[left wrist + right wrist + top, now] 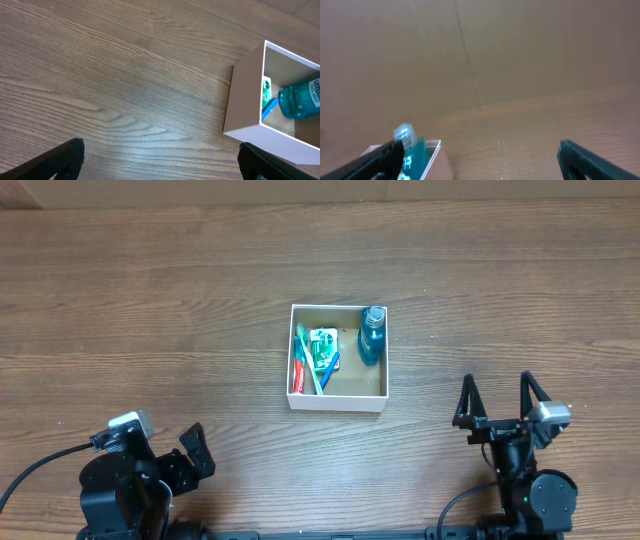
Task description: Pack container
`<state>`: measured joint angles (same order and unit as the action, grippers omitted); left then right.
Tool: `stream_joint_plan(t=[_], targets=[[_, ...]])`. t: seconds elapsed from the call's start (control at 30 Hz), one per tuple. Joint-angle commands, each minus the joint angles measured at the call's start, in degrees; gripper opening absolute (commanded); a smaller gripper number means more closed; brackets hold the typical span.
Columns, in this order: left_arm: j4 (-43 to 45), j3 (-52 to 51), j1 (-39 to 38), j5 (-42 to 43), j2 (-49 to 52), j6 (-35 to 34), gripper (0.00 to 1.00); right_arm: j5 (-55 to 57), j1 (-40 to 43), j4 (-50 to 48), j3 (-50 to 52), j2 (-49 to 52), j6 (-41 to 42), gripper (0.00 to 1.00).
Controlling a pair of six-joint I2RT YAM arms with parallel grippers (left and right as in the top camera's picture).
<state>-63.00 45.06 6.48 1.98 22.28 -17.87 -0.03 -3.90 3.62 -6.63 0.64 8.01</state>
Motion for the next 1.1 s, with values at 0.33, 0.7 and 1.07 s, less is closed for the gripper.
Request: stream_joint_plan(t=[0.33, 0.7, 1.07], targets=[[0.2, -0.33, 0.09, 0.59, -0.26, -0.55, 1.0, 0.35, -0.04, 1.2, 6.16, -0.48, -3.76, 1.0], [0.02, -0.33, 0.09, 0.57, -0.26, -0.55, 1.0, 0.35, -0.04, 1.2, 6.14, -0.48, -3.76, 1.0], [52.37, -36.68, -6.51, 0.02, -20.72, 16.46, 1.0, 0.35, -0.04, 1.22, 6.16, -0.48, -3.76, 1.0]])
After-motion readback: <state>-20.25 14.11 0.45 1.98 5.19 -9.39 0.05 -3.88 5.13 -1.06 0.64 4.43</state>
